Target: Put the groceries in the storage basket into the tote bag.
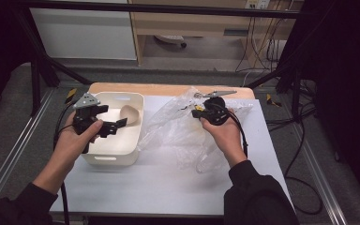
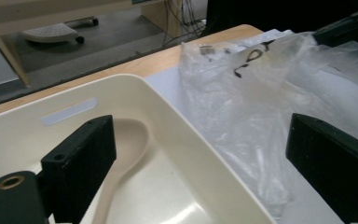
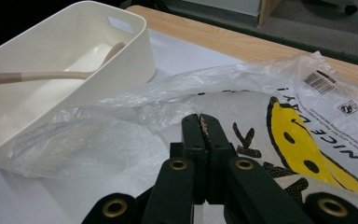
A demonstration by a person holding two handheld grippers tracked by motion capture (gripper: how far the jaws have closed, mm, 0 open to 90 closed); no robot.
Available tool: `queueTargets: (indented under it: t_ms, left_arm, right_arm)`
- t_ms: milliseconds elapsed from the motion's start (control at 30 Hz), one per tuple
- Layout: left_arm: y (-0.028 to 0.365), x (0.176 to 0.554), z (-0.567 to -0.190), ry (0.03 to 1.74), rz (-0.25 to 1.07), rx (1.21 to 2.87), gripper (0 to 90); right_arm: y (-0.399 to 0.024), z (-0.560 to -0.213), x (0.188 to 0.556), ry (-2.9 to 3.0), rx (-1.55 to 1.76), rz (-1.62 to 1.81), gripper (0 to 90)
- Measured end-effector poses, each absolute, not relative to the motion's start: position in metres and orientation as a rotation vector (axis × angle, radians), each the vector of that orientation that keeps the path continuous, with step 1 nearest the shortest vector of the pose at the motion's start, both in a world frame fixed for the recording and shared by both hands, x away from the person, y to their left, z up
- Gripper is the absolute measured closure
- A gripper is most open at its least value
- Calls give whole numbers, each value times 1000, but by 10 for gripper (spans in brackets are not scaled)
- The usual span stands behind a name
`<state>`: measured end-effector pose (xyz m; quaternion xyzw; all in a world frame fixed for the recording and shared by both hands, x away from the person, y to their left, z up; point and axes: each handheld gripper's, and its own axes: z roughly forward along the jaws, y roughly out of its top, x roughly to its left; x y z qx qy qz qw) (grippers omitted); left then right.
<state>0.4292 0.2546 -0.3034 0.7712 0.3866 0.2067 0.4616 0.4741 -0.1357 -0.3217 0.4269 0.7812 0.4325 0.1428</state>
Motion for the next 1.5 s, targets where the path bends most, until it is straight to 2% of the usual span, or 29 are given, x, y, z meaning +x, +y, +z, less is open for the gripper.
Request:
queueTargets:
  t_ms: [300,767,1167,1500]
  left_arm:
    - [281,437,-309,985,521,1913,99]
    - [315,432,-322,1059,516,1954,169]
    - [331,427,-332,1094,477,1983,292]
    - [337,422,-344,1140,399,2015,442]
  right_arm:
    - [-142,-324,473,2252,1242,1243,900]
    - [-146,-326,472,2252,1248,1233,900]
    - [-147,-327,472,2253,1252,1231,900]
    - [-148,-329,472,2255,1257,1227,900]
